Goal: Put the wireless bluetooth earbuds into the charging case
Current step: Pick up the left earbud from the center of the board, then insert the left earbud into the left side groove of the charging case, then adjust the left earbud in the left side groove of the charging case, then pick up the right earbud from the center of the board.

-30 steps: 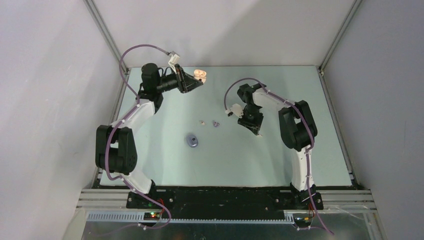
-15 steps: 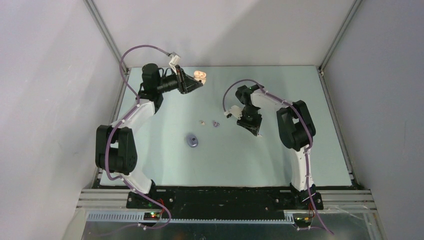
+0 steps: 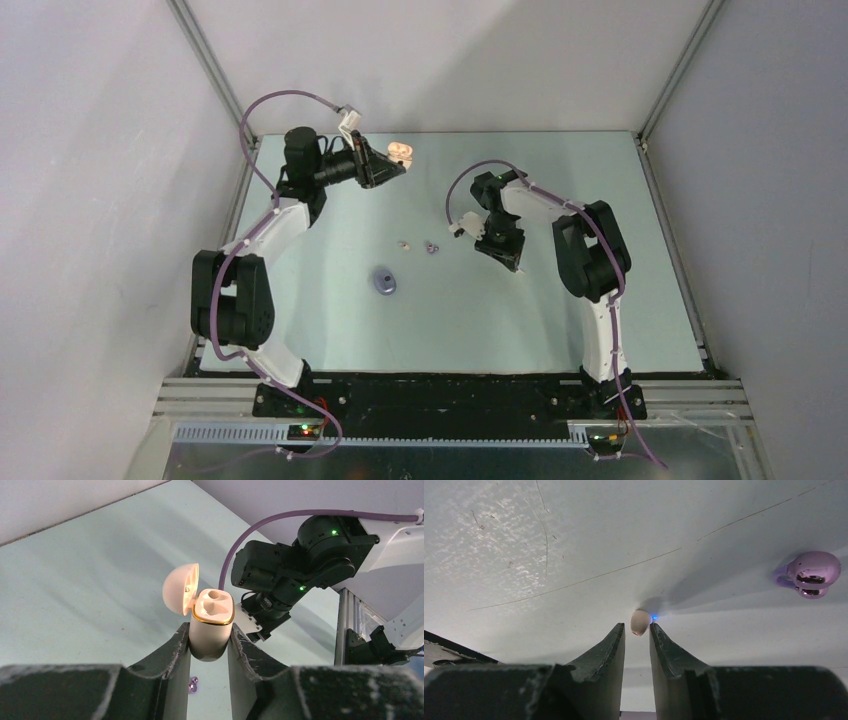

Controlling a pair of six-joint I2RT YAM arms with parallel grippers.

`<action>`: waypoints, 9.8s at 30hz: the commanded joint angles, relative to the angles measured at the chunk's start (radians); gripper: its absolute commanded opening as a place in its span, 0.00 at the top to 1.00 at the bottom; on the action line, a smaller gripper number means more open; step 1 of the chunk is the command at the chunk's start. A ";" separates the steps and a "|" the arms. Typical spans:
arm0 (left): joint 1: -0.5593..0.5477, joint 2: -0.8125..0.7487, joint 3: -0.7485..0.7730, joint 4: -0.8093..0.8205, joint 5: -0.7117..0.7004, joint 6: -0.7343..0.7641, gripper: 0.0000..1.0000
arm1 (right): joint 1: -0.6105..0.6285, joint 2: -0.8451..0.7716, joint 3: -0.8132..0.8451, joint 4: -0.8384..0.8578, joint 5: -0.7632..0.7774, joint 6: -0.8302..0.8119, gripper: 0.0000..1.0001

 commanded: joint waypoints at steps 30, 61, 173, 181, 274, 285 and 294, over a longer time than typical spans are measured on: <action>0.006 -0.023 0.041 0.027 0.003 0.015 1.00 | 0.014 0.018 -0.023 -0.001 0.013 0.009 0.80; -0.037 0.057 0.146 0.364 0.118 -0.211 0.99 | -0.149 -0.252 0.591 0.346 -1.011 0.428 1.00; -0.073 0.008 0.216 0.513 0.137 -0.244 1.00 | -0.027 -0.316 0.379 1.180 -0.893 0.875 0.65; -0.073 0.012 0.215 0.510 0.137 -0.251 1.00 | -0.028 -0.347 0.388 1.187 -0.893 0.867 0.53; 0.120 -0.465 -0.117 -0.257 -0.041 0.153 0.99 | 0.023 -0.285 0.053 0.511 -0.536 0.476 0.69; 0.138 -0.714 -0.214 -0.285 -0.302 0.023 1.00 | 0.170 -0.165 0.041 0.620 -0.360 0.576 0.56; 0.215 -0.776 -0.231 -0.247 -0.384 -0.059 1.00 | 0.234 0.032 0.203 0.548 -0.242 0.735 0.54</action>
